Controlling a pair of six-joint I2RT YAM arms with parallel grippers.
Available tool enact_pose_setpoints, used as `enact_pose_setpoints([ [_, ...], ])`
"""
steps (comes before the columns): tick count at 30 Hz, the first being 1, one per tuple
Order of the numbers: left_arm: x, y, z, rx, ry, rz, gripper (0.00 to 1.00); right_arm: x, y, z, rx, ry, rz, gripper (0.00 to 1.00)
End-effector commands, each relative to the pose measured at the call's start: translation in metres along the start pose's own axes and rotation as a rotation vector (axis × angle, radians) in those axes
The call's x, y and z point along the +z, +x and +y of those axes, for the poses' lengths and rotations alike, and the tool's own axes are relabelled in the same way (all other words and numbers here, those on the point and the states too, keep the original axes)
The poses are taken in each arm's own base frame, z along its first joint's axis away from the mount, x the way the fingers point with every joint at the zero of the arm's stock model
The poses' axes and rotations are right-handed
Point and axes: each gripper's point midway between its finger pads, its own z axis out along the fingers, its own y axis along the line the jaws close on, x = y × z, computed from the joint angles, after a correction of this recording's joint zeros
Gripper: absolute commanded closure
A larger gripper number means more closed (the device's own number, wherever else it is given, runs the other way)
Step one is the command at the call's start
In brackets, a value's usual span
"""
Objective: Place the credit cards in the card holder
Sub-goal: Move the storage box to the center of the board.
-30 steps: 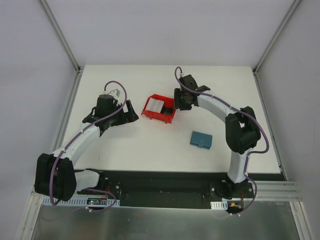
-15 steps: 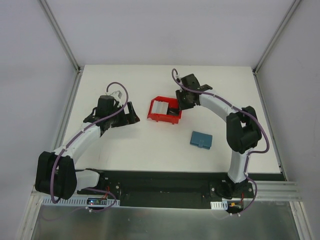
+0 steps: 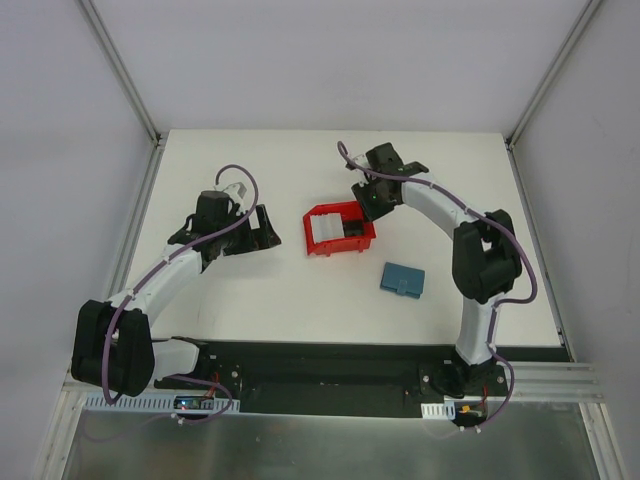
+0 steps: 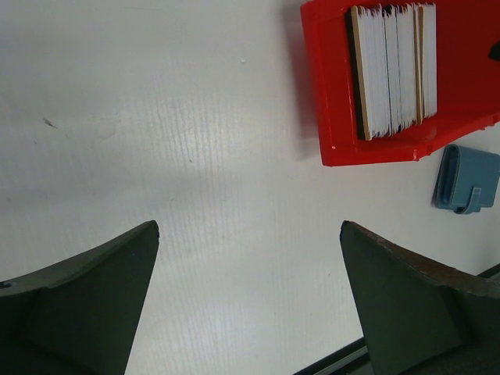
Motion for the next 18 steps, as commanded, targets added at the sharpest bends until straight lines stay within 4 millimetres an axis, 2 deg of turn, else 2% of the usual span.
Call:
enact_pose_setpoints([
  [1, 0.001, 0.008, -0.003, 0.024, 0.033, 0.031, 0.01, -0.009, -0.01, -0.009, -0.103, -0.013, 0.024, 0.69],
  [3, 0.001, 0.009, -0.002, 0.027, 0.03, 0.03, 0.01, -0.012, -0.012, -0.009, -0.089, -0.033, 0.03, 0.65],
  [6, 0.0, 0.01, -0.003, 0.031, 0.036, 0.032, 0.01, -0.023, -0.017, -0.006, -0.037, -0.06, 0.011, 0.54],
  [8, 0.0, 0.01, -0.003, 0.031, 0.037, 0.032, 0.01, -0.034, -0.019, -0.005, 0.001, -0.073, -0.02, 0.47],
  [11, 0.0, 0.012, -0.003, 0.03, 0.039, 0.036, 0.01, -0.058, -0.022, -0.007, 0.061, -0.083, -0.097, 0.43],
  [15, -0.005, 0.011, -0.003, 0.03, 0.036, 0.014, 0.01, -0.082, -0.001, -0.015, 0.232, -0.046, -0.161, 0.38],
  [18, -0.008, 0.011, -0.002, 0.031, 0.032, -0.002, 0.01, -0.087, 0.042, -0.027, 0.434, 0.021, -0.143, 0.36],
])
